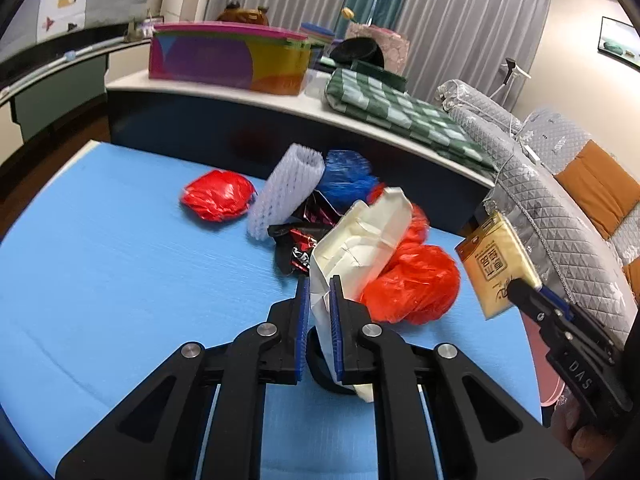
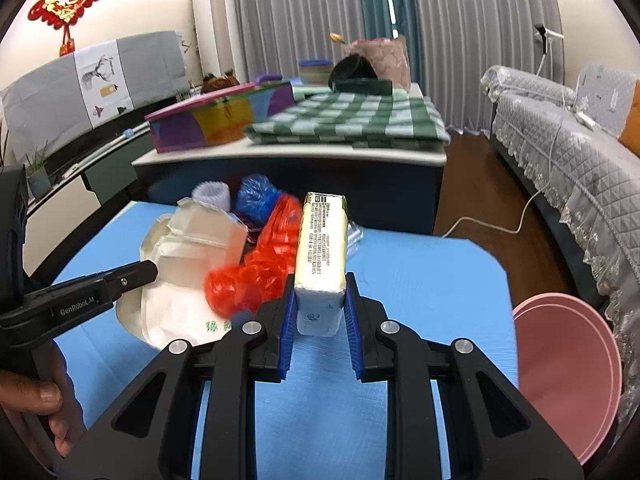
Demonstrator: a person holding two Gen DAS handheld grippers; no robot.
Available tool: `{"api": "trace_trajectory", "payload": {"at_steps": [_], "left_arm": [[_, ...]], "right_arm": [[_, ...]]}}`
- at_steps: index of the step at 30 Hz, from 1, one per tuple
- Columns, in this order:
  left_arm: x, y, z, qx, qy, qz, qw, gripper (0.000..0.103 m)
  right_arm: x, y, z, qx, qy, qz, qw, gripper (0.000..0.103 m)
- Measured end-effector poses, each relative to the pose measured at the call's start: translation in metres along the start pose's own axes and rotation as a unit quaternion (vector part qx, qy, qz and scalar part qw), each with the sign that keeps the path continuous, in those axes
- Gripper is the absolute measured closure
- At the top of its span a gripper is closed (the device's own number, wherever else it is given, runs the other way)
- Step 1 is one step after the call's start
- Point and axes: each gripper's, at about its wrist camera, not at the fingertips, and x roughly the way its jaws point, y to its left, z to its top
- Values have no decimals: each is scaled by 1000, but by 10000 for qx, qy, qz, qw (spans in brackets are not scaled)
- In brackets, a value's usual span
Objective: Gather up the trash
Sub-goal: 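Grasp the white paper with the left tool while the right tool grasps the butter box, then carry the paper and box over the pink bin and release both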
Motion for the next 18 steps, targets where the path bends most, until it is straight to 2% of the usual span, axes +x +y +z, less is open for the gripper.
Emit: {"api": "trace_trajectory", "payload": {"at_steps": [9, 18], "left_arm": [[-40, -5, 4, 71, -278, 45, 9996, 93], [-57, -21, 3, 246, -395, -62, 9989, 93]], "right_arm": [[-43, 13, 9, -203, -342, -114, 9991, 80], [-75, 11, 14, -234, -531, -300, 9979, 80]]}}
